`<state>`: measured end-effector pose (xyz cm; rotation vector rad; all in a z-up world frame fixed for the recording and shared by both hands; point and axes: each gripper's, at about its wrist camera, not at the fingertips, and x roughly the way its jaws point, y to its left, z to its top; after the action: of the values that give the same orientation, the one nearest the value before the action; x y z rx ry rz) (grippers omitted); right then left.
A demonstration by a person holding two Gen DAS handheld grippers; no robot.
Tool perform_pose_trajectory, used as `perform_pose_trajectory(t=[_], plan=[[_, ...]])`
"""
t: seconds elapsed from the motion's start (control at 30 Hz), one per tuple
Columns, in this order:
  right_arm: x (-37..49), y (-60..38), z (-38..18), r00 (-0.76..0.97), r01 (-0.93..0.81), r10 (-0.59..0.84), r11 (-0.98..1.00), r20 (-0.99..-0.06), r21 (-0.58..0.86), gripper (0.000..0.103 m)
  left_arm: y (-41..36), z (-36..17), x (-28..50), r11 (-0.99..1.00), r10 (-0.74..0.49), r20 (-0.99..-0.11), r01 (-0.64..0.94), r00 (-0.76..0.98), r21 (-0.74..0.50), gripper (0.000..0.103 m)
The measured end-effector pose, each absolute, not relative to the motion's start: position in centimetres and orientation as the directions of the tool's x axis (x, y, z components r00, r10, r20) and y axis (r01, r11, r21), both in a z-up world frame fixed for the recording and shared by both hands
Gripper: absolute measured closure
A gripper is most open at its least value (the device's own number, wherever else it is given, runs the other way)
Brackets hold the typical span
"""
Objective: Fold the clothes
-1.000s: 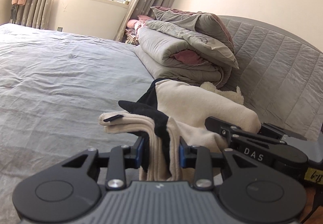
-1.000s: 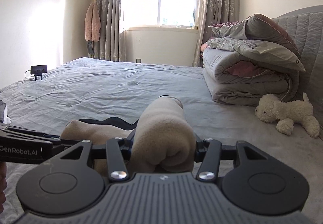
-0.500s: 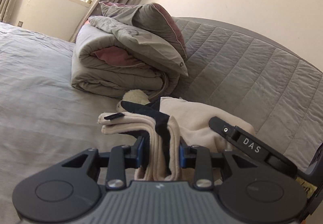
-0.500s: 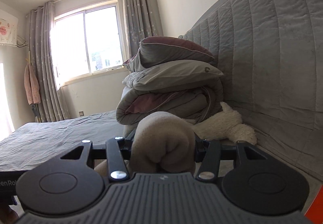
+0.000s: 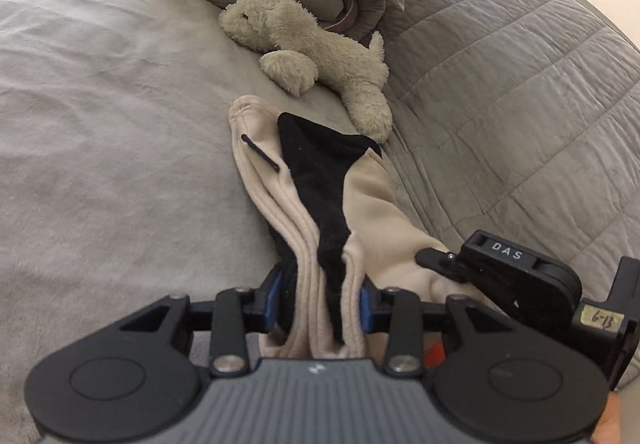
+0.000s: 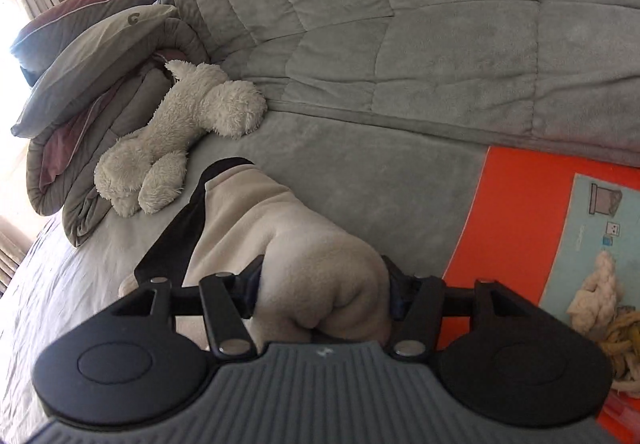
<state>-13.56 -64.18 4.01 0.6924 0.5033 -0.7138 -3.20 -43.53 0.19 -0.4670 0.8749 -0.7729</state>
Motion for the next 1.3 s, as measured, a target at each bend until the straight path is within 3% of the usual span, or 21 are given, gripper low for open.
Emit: perform_pose_trajectory(t=[0.1, 0.27, 0.3, 0.33, 0.37, 0.43, 0.5, 0.6, 0.7, 0.8, 0.87, 0.9, 1.13, 1.3], plan=[[-13.6, -63.2, 6.4, 0.6, 0.778, -0.491, 0.542, -0.632, 0.317, 0.036, -42.9, 0.8, -2.5, 0.653, -0.756, -0.521, 0.395, 0.396, -0.646, 0.054], [-14.9, -59.9, 10.4, 0.632, 0.756, -0.588, 0.609, -0.505, 0.237, 0.034, -41.7, 1.5, -2.0, 0.667, -0.742, -0.523, 0.384, 0.419, -0.639, 0.045], [-14.7, -59.4, 10.5, 0.663, 0.724, -0.563, 0.649, -0.493, 0.232, 0.037, -41.5, 1.6, -2.0, 0.669, -0.74, -0.523, 0.384, 0.423, -0.637, 0.045], [-14.4, -58.8, 10.5, 0.692, 0.689, -0.533, 0.69, -0.486, 0.223, 0.051, -41.3, 1.6, -2.1, 0.67, -0.739, -0.527, 0.384, 0.42, -0.635, 0.045], [-13.7, -58.5, 10.1, 0.687, 0.676, -0.515, 0.711, -0.512, 0.191, 0.065, -41.1, 1.5, -2.2, 0.673, -0.738, -0.533, 0.388, 0.414, -0.63, 0.045], [-12.0, -58.4, 8.3, 0.62, 0.675, -0.485, 0.73, -0.617, 0.105, 0.08, -40.7, 1.4, -2.2, 0.678, -0.734, -0.543, 0.392, 0.407, -0.622, 0.045], [-10.8, -59.0, 5.1, 0.544, 0.684, -0.464, 0.727, -0.7, 0.05, 0.083, -40.0, 1.2, -2.1, 0.687, -0.726, -0.559, 0.385, 0.4, -0.617, 0.043], [-10.0, -57.9, 4.5, 0.52, 0.658, -0.506, 0.751, -0.689, -0.054, 0.084, -38.7, 1.3, -2.0, 0.737, -0.675, -0.605, 0.366, 0.422, -0.567, 0.043], [-10.6, -56.5, 6.9, 0.532, 0.662, -0.511, 0.748, -0.675, -0.044, 0.071, -37.7, 1.2, -2.2, 0.768, -0.64, -0.637, 0.364, 0.429, -0.527, 0.042], [-12.7, -55.1, 9.0, 0.61, 0.655, -0.462, 0.751, -0.644, 0.081, 0.061, -36.9, 1.1, -2.9, 0.777, -0.63, -0.654, 0.354, 0.419, -0.521, 0.04], [-13.3, -54.1, 9.5, 0.621, 0.654, -0.444, 0.748, -0.646, 0.115, 0.042, -36.8, 1.5, -3.6, 0.792, -0.61, -0.672, 0.352, 0.42, -0.498, 0.035], [-13.3, -53.5, 9.6, 0.617, 0.656, -0.444, 0.746, -0.65, 0.113, 0.037, -36.7, 1.8, -4.0, 0.8, -0.599, -0.68, 0.358, 0.423, -0.482, 0.029], [-12.6, -52.3, 9.3, 0.549, 0.647, -0.505, 0.761, -0.666, -0.043, 0.001, -35.0, 4.4, -6.4, 0.833, -0.545, -0.659, 0.425, 0.518, -0.354, 0.012], [-12.6, -51.3, 8.8, 0.532, 0.612, -0.531, 0.78, -0.66, -0.134, 0.0, -34.1, 5.8, -7.1, 0.861, -0.499, -0.636, 0.422, 0.589, -0.284, 0.001]])
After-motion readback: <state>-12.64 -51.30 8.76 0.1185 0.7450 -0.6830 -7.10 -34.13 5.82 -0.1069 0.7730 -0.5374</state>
